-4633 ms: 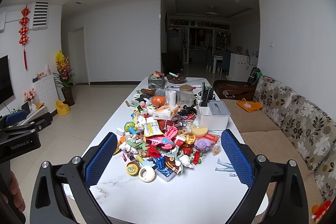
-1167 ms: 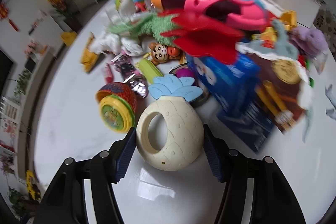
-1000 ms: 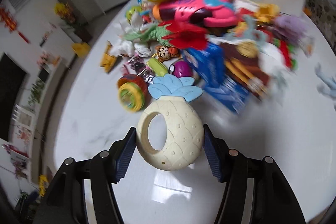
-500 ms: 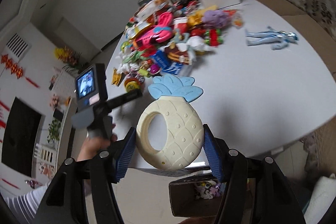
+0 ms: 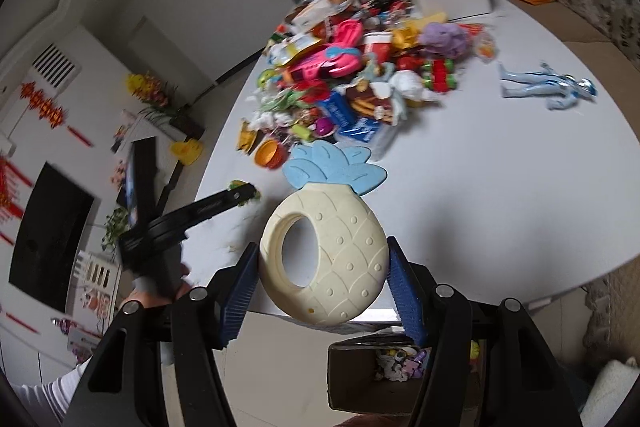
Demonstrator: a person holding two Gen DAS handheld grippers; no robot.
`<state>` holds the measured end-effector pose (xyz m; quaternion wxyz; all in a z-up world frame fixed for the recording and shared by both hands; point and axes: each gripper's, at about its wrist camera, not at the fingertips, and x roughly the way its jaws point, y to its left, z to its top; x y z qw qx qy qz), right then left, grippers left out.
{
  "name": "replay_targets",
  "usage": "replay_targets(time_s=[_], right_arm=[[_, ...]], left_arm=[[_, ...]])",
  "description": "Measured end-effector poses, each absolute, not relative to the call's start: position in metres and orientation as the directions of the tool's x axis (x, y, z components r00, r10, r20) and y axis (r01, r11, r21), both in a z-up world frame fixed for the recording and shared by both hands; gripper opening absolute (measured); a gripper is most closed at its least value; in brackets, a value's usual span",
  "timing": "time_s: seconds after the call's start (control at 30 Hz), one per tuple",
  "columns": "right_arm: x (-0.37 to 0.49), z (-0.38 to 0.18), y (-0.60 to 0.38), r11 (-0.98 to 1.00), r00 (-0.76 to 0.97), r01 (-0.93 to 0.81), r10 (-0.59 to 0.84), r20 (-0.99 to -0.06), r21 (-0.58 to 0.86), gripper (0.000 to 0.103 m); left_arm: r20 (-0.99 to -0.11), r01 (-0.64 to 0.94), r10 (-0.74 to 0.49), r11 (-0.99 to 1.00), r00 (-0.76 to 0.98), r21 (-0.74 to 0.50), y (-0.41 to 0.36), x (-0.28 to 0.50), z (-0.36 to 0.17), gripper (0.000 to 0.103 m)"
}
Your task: Collect trash
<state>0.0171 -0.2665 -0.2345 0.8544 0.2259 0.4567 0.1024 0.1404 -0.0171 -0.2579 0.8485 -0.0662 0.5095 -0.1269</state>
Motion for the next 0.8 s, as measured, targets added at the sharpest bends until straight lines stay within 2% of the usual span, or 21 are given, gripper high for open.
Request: replay_targets(time_s=[0.03,0.07,0.4,0.43,0.47,0.5,0.57,0.7,0.8], right_arm=[[0.022,-0.238,-0.262,0.876,0.549,0.025,0.39,-0.739,0.482,0.061],[0.023,-0.239,-0.26,0.874,0.545,0.021,0.398,-0.738,0.486,0.061],[0.033,-0.253,-0.232,0.873,0.496,-0.031,0.436,-0.751,0.486,0.061],[0.032,-0.254,-0.231,0.872,0.493,-0.031,0.439,-0.751,0.488,0.061],[0.031,-0.254,-0.231,0.871,0.492,-0.031,0.44,-0.751,0.49,0.061],[0.03,-0.255,-0.231,0.871,0.49,-0.027,0.439,-0.753,0.49,0.061],[0.028,-0.257,-0.233,0.871,0.49,-0.02,0.437,-0.755,0.492,0.061],[0.024,-0.258,-0.238,0.877,0.493,-0.004,0.42,-0.762,0.481,0.061],[0.021,-0.258,-0.242,0.879,0.497,0.012,0.409,-0.766,0.477,0.061]], left_arm=[[-0.848,0.15,-0.292,0.956,0.443,-0.251,-0.013,0.137,-0.258,0.011],[-0.845,0.151,-0.304,0.953,0.44,-0.264,-0.009,0.134,-0.256,0.008],[-0.842,0.154,-0.328,0.945,0.428,-0.289,0.018,0.122,-0.27,0.008],[-0.841,0.152,-0.325,0.946,0.433,-0.287,0.02,0.12,-0.271,0.01],[-0.837,0.157,-0.331,0.944,0.436,-0.291,0.02,0.117,-0.272,0.026],[-0.833,0.167,-0.33,0.944,0.444,-0.285,0.02,0.113,-0.271,0.053],[-0.818,0.189,-0.321,0.947,0.477,-0.261,0.017,0.104,-0.269,0.08],[-0.827,0.265,-0.29,0.948,0.482,-0.178,-0.009,0.103,-0.275,0.081],[-0.84,0.277,-0.281,0.947,0.465,-0.163,-0.025,0.116,-0.289,0.08]])
